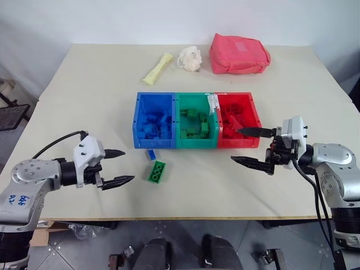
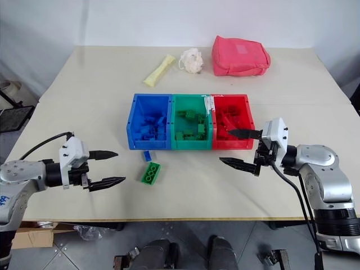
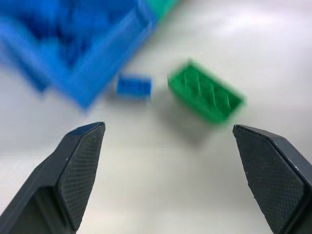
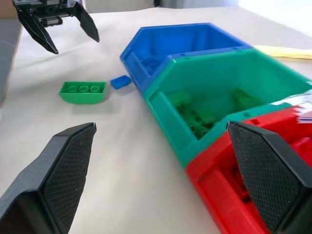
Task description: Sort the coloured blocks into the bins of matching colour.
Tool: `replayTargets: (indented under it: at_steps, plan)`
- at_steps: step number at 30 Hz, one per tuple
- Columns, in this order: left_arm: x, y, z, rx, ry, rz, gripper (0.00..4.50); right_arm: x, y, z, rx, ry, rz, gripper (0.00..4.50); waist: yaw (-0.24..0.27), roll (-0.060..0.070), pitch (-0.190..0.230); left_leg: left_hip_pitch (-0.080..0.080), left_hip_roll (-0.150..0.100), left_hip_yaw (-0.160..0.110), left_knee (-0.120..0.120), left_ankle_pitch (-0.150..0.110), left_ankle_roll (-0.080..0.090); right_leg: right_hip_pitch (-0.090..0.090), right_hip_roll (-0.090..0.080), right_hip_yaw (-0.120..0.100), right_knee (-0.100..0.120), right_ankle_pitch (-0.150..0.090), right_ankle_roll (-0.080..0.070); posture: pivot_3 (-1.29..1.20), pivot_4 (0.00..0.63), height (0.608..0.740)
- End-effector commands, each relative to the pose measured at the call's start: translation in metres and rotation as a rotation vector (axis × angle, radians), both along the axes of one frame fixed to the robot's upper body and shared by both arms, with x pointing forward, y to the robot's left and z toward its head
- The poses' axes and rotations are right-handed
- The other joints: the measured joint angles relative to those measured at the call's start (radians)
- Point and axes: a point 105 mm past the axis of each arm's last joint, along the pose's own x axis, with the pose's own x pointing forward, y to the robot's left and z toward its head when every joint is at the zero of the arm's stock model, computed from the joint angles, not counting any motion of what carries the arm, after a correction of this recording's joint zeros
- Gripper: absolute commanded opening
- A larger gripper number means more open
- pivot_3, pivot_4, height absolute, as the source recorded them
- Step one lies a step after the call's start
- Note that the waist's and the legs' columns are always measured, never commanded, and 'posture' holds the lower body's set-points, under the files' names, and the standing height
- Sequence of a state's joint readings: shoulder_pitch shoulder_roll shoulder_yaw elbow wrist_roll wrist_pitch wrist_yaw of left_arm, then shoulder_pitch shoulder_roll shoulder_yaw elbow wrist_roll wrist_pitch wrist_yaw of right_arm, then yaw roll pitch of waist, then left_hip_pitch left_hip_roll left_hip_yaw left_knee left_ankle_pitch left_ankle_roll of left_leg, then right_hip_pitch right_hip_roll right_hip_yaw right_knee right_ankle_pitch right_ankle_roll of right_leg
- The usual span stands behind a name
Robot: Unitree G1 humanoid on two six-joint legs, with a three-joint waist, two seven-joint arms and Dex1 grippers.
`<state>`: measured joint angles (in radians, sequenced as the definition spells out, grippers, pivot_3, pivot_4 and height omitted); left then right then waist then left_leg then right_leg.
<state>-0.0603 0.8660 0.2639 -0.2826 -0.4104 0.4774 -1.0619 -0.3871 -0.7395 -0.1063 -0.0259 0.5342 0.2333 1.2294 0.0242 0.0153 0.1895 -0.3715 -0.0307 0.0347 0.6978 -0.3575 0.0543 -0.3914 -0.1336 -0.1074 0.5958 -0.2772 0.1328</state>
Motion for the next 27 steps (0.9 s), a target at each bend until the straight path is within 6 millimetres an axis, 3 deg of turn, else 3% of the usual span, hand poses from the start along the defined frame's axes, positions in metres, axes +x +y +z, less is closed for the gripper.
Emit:
replayTargets:
  at_steps: [1, 8, 15, 24, 27]
  plan:
    - [-0.012, -0.002, 0.01, 0.009, -0.044, -0.027, 4.47, 0.002, 0.003, 0.008, -0.005, -0.042, 0.033, 4.5, -0.004, 0.0, 0.0, 0.0, 0.0, 0.0, 0.0, 0.0, 0.0, 0.0, 0.0, 0.0, 0.0, 0.0, 0.0, 0.0, 0.15, 0.74]
    - [-0.015, -0.028, 0.007, -0.029, -0.044, -0.034, 4.47, 0.005, 0.005, 0.009, -0.016, -0.05, 0.056, 4.5, -0.003, 0.0, 0.0, 0.0, 0.002, 0.001, -0.001, -0.001, -0.001, -0.001, 0.0, 0.001, 0.0, 0.0, -0.001, 0.0, 0.15, 0.74]
    - [-0.004, -0.063, -0.015, -0.05, -0.025, -0.019, 4.47, 0.006, 0.007, 0.008, -0.017, -0.052, 0.062, 4.5, -0.002, 0.0, 0.0, 0.0, 0.002, 0.001, -0.001, -0.001, -0.001, -0.001, 0.002, 0.0, 0.002, 0.0, -0.001, 0.0, 0.15, 0.74]
    - [0.01, -0.08, -0.041, 0.009, 0.045, -0.03, 4.47, 0.003, 0.005, 0.005, -0.014, -0.049, 0.045, 4.5, -0.001, 0.0, 0.0, 0.001, 0.001, 0.002, 0.0, -0.001, -0.001, -0.001, 0.003, 0.0, 0.002, 0.0, -0.001, 0.0, 0.15, 0.74]
    - [0.012, -0.079, -0.048, 0.039, 0.053, -0.031, 3.87, 0.002, 0.004, 0.004, -0.013, -0.048, 0.034, 4.5, -0.001, 0.0, 0.0, 0.001, 0.001, 0.002, 0.0, -0.001, -0.001, -0.001, 0.002, 0.0, 0.002, 0.0, -0.001, 0.0, 0.15, 0.74]
